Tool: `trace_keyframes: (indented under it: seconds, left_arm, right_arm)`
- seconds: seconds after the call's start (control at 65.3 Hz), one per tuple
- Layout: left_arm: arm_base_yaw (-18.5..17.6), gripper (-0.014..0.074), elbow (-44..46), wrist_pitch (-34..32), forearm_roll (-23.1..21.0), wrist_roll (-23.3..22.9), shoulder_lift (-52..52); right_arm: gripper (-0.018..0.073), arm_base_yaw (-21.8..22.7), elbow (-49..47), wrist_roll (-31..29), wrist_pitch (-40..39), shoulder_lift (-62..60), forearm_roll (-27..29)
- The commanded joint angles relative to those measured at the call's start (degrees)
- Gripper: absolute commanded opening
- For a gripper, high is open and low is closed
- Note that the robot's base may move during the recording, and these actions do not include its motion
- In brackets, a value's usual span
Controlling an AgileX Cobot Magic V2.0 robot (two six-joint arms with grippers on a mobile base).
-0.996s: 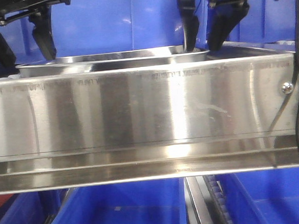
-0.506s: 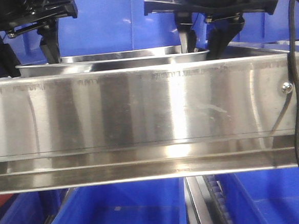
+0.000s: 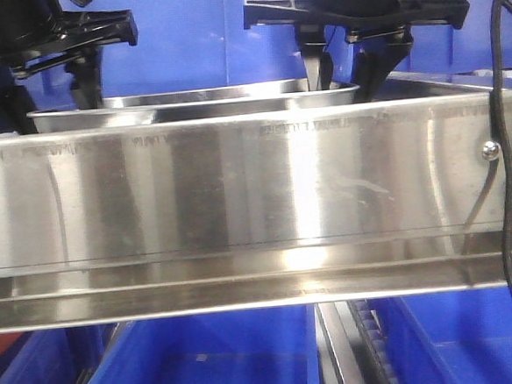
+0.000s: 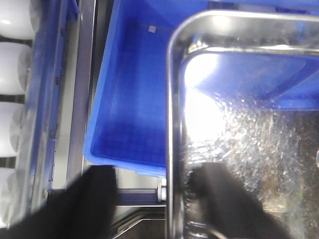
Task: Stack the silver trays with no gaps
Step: 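Close both grippers on the tray rims and lift the tray, then pull the held tray off the shelf toward the robot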
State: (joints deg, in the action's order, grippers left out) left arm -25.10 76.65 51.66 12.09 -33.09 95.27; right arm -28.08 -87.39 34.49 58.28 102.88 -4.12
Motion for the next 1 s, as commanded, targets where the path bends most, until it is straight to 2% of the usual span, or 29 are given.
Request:
trace_keyframes:
  seconds: [0.0, 0.061, 0.153, 0.23, 0.46, 0.659, 0.812, 0.981]
  left_arm:
    - [-0.3, 0.014, -0.1, -0.3, 0.3, 0.1, -0.1]
    - [-0.3, 0.0066, -0.1, -0.3, 0.3, 0.1, -0.1]
    - [-0.3, -0.0026, -0.1, -0.3, 0.3, 1.2, -0.1]
    - [-0.3, -0.0013, -0.1, -0.3, 0.1, 1.8, -0.1]
    - [-0.6, -0.0012, 1.8, 2.6, 0.0, 1.8, -0.9]
    - [-2.1, -0.0014, 4.5, 5.0, 0.9, 0.4, -6.6]
    - [-5.3, -0.0015, 4.5, 7.0, 6.7, -4.9, -12.9]
    - [-9.2, -0.0015, 4.9, 7.5, 11.8, -8.5, -18.9]
  right_arm:
    - [0.014, 0.0, 0.0, -0.1, 0.3, 0.4, -0.5]
    - [0.0113, 0.0, 0.0, -0.1, 0.3, 0.4, -0.5]
    - [-0.0006, 0.0, 0.0, -0.1, 0.3, 0.4, -0.5]
    - [-0.0092, 0.0, 0.0, -0.1, 0.0, 0.4, -0.5]
    - [-0.0077, 0.0, -2.8, -0.1, 2.0, -0.6, -0.6]
    - [-0.0077, -0.6, -5.2, -0.1, 2.9, -5.2, -1.8]
    - [-0.0077, -4.1, -5.2, 3.8, 4.9, -10.2, -9.5]
    - [-0.0077, -7.5, -5.2, 4.6, 3.4, -16.5, -10.8]
